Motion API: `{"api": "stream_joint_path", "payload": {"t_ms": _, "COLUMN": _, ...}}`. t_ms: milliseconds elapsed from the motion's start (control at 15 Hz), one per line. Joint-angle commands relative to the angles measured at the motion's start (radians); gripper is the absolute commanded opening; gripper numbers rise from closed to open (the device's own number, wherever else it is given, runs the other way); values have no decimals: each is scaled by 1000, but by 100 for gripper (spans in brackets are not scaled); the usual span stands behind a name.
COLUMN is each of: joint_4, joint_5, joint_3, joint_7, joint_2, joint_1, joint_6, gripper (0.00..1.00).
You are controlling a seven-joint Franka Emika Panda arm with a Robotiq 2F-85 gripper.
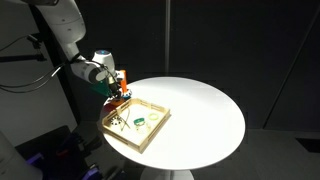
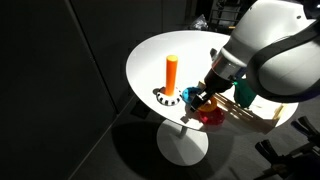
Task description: Put the orange ring on the tray
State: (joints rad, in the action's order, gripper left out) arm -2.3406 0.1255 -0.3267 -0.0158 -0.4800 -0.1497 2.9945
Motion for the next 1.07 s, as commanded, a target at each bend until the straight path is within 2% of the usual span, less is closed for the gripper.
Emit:
{"api": "stream_joint_path", "payload": {"t_ms": 0, "joint_4": 15, "joint_5": -3, "joint_3": -6, "joint_7": 12, "joint_2": 17, "joint_1": 14, "joint_6": -39, "gripper": 32}}
{"api": "stream_joint_path", "payload": {"t_ms": 267, "joint_4": -13, "joint_5": 6, "joint_3": -11, "joint_7": 8, "joint_2": 82, "joint_1": 20, "joint_6": -57, "gripper": 4}}
{"api": "stream_joint_path", "payload": {"t_ms": 400, "joint_4": -30, "joint_5": 8, "joint_3": -4, "joint_7": 2, "joint_2": 123, "joint_1": 17, "joint_6": -66, "gripper": 7}}
{"api": "stream_joint_path", "payload": {"t_ms": 467, "joint_4": -39, "joint_5": 14, "joint_3": -7, "joint_7": 4, "joint_2": 144, "joint_1": 23, "joint_6": -72, "gripper": 4}}
{"api": "stream_joint_path", "payload": {"t_ms": 533, "joint_4": -51, "joint_5": 16, "joint_3": -1, "joint_7": 0, "joint_2": 170, "joint_1": 22, "joint_6": -79, "gripper": 6}}
{"api": "stream_joint_path", "payload": {"t_ms": 1000, "joint_4": -171, "joint_5": 17, "joint_3": 72, "joint_7": -26, "joint_2": 288, "joint_1": 16, "joint_6": -114, "gripper": 5}}
